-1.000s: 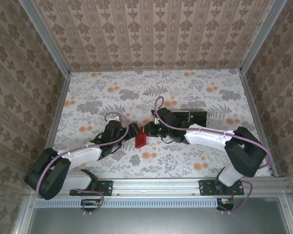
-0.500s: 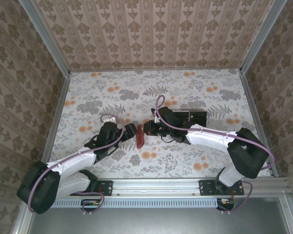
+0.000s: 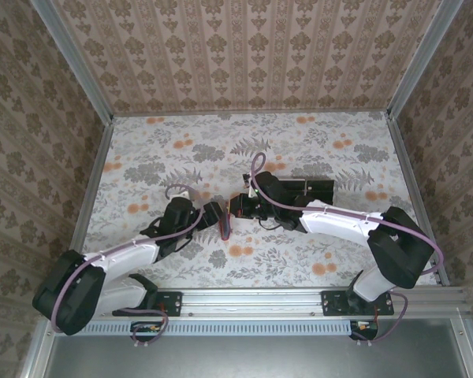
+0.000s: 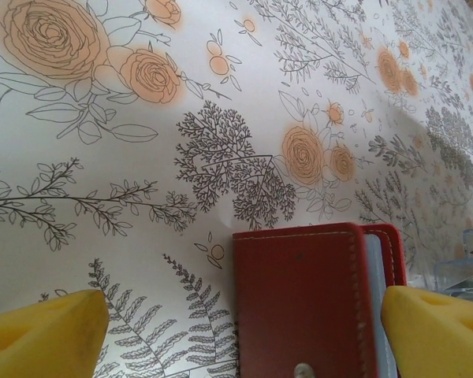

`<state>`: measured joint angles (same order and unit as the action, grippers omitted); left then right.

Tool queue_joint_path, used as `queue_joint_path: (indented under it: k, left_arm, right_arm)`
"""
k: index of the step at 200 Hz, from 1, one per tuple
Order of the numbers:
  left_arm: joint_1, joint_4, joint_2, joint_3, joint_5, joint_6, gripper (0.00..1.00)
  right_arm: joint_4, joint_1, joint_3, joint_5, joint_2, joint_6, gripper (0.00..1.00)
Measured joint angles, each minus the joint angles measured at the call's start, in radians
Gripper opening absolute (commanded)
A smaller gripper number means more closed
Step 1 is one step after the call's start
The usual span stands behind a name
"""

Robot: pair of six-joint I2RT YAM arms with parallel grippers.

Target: Put the credit cards into the card holder

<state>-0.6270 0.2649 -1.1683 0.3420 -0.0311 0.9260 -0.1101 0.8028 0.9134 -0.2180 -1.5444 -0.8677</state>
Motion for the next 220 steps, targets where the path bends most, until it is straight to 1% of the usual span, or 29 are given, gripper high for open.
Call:
queue_joint_path:
  k: [32, 64, 94, 135, 138, 149, 154, 162, 179, 194, 220]
  left_arm:
    - [0.000, 0.015, -0.019, 0.006, -0.005, 0.000, 0.91]
    - [0.000, 0.021, -0.022, 0.004, -0.001, 0.008, 0.85]
    - [0.000, 0.027, -0.007, -0.039, 0.025, 0.023, 0.84]
    - [0.000, 0.011, 0.000, -0.058, 0.044, 0.023, 0.84]
    - [0.000, 0.011, 0.002, -0.058, 0.045, 0.023, 0.85]
    - [0.000, 0.010, 0.007, -0.058, 0.048, 0.023, 0.85]
    - [0.000, 0.009, 0.010, -0.058, 0.051, 0.023, 0.85]
    - [0.000, 0.006, 0.015, -0.058, 0.053, 0.023, 0.85]
    - [0.000, 0.002, 0.024, -0.058, 0.056, 0.023, 0.85]
    - [0.000, 0.000, 0.031, -0.058, 0.058, 0.023, 0.85]
    - [0.001, 0.000, 0.043, -0.058, 0.058, 0.023, 0.86]
  right_arm:
    - [0.000, 0.000, 0.004, 0.000, 0.000, 0.000, 0.00]
    - [0.000, 0.000, 0.004, 0.002, 0.000, 0.000, 0.00]
    - [-0.024, -0.008, -0.025, 0.005, -0.002, 0.000, 0.00]
    - [-0.051, -0.034, -0.092, 0.017, -0.087, -0.004, 0.00]
    - [-0.050, -0.035, -0.095, 0.019, -0.095, -0.005, 0.04]
    - [-0.048, -0.037, -0.102, 0.023, -0.115, -0.010, 0.23]
    - [-0.047, -0.037, -0.105, 0.022, -0.119, -0.010, 0.29]
    - [-0.044, -0.036, -0.109, 0.023, -0.119, -0.010, 0.35]
    - [-0.042, -0.034, -0.110, 0.024, -0.111, -0.016, 0.39]
    - [-0.027, -0.032, -0.111, 0.031, -0.084, -0.015, 0.40]
    - [0.007, -0.021, -0.111, 0.055, 0.008, -0.013, 0.41]
